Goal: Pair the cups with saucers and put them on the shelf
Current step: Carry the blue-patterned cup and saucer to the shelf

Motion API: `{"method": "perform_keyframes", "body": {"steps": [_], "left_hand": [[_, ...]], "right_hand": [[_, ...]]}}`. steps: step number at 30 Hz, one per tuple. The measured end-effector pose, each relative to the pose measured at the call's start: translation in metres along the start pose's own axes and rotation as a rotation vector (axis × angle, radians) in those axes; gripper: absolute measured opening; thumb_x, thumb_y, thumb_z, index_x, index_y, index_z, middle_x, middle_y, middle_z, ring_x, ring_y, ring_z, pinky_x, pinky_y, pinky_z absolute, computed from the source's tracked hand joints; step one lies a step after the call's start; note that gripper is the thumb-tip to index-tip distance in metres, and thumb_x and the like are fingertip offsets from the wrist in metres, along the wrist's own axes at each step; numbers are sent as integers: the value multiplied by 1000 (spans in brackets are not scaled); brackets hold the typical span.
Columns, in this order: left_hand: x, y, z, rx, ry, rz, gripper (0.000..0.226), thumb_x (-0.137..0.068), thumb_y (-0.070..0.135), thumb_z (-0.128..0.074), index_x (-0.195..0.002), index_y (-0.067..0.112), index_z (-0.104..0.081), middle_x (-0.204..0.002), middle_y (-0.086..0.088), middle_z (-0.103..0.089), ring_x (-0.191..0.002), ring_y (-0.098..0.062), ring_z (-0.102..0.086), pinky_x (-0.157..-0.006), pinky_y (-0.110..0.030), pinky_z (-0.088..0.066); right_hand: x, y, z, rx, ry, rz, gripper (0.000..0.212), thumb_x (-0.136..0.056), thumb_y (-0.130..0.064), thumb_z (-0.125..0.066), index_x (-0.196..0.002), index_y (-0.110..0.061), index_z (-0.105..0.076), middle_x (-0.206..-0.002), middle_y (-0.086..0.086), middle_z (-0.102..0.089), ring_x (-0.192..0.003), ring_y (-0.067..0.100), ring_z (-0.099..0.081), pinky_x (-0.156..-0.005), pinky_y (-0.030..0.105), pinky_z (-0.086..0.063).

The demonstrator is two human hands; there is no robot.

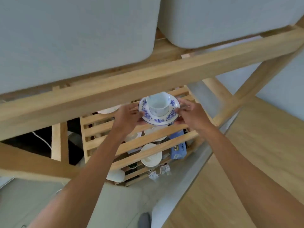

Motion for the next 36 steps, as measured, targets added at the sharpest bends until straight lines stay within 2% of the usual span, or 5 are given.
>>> {"method": "perform_keyframes", "body": {"steps": [13,22,27,31,36], "left_hand": [[-123,-5,0,-216,237,38,24,-89,2,-70,-113,7,-69,-98,-13,-75,-71,-19,-77,-64,-29,-63],[-147,10,-24,-780,189,-52,10,-95,22,-64,-105,23,-67,-86,-4,-70,-48,-13,-58,-53,-28,-50],[-152,14,-30,-851,186,-123,22,-96,20,-59,-114,13,-70,-102,-9,-72,-83,-26,-63,-70,-34,-48],[-154,15,-33,-848,184,-149,24,-98,20,-56,-118,17,-68,-102,-5,-69,-84,-22,-58,-70,-30,-41],[-153,18,-35,-923,190,-187,24,-99,21,-54,-117,15,-69,-101,-5,-68,-87,-23,-57,-71,-32,-40]], "right_hand": [[-134,-10,0,92,6,46,46,-99,-10,-63,-142,-24,-57,-119,13,-71,-72,21,-77,-51,26,-60],[-166,-10,7,241,-7,90,53,-99,-10,-65,-149,-20,-52,-125,13,-70,-67,18,-77,-57,27,-64],[-171,-7,6,335,-22,107,54,-99,-13,-65,-150,-21,-49,-120,11,-72,-71,21,-78,-65,32,-66],[-169,-15,7,441,-13,143,54,-101,-16,-62,-152,-21,-46,-92,14,-77,-66,22,-75,-72,34,-65],[-158,-21,5,495,37,171,40,-102,-15,-57,-142,-12,-55,-111,18,-72,-79,28,-75,-70,31,-63]]}}
Point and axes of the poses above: each hand's wrist, its own x-axis away from the middle knuckle, its own z-axis out of the back of the hand, y = z × x, the point moved 9 cm from there along -x, towards the middle knuckle
